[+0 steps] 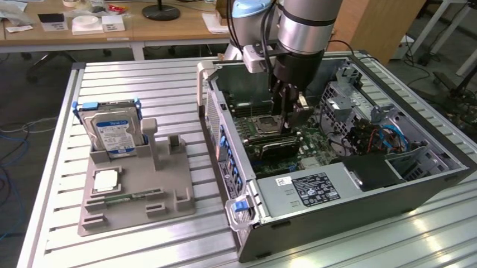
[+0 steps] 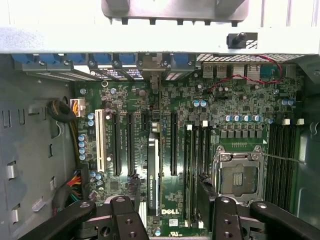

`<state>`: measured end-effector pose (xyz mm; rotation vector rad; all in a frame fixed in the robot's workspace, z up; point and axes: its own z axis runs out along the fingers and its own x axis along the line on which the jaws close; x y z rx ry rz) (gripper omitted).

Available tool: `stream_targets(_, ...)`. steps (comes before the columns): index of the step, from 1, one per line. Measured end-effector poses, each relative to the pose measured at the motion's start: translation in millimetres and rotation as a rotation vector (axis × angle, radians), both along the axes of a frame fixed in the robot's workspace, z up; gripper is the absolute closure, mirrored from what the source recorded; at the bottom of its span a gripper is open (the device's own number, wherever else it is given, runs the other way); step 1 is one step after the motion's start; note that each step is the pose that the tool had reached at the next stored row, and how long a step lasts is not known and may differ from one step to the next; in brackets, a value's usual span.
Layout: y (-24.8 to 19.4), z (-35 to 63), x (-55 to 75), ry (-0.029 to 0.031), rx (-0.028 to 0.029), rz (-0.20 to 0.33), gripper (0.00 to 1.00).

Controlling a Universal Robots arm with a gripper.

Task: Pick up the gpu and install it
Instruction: 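Press down on the gpu until it lock into place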

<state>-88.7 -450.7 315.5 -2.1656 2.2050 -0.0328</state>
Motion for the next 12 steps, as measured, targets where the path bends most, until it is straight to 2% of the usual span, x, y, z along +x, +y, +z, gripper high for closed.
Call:
stream_targets(10,0.0,0.0,0.0,0.0000,0.0000,0.000,0.44)
stream_targets(12,0.0,0.0,0.0,0.0000,0.0000,0.000,0.56)
